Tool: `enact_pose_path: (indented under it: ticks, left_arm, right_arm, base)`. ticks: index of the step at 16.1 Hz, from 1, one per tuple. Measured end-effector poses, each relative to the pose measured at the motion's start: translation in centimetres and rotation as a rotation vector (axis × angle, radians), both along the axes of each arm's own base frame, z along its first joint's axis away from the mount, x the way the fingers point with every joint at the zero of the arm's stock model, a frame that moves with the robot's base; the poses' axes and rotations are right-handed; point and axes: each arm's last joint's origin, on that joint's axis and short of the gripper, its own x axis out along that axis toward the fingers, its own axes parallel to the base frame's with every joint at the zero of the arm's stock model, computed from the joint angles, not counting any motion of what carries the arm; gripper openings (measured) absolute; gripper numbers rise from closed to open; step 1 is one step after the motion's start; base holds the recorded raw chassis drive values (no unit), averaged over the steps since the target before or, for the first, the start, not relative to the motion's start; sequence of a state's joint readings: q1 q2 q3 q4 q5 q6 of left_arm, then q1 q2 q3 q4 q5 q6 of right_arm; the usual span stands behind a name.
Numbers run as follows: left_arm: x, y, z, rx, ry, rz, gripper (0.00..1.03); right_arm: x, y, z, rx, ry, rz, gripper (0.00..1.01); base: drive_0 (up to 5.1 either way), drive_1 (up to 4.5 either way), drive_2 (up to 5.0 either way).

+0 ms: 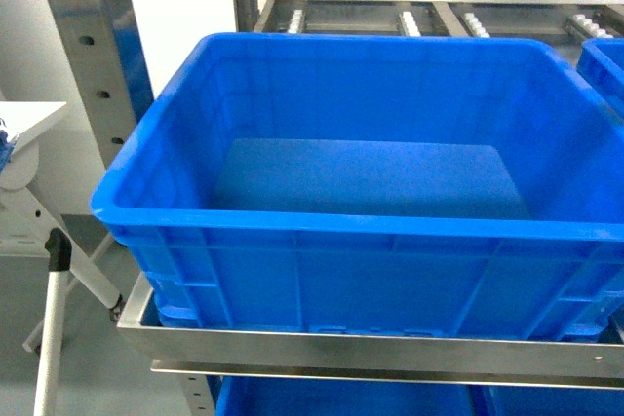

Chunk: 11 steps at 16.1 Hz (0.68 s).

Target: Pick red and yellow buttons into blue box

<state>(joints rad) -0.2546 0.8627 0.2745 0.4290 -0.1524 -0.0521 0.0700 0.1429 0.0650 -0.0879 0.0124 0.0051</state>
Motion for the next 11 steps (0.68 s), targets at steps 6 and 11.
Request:
enact_pose_path:
  ticks: [6, 11]
  left_arm:
    - [-0.01, 0.00, -0.01, 0.000, 0.001, 0.000, 0.29]
    - [-0.01, 0.00, 0.00, 0.000, 0.000, 0.000, 0.29]
  right_arm:
    - [0.00, 0.00, 0.00, 0.000, 0.000, 0.000, 0.28]
    - [0.00, 0.00, -0.01, 0.000, 0.001, 0.000, 0.28]
  base:
    - [5.0, -2.43, -2.4]
    - [5.1, -2.33, -2.3]
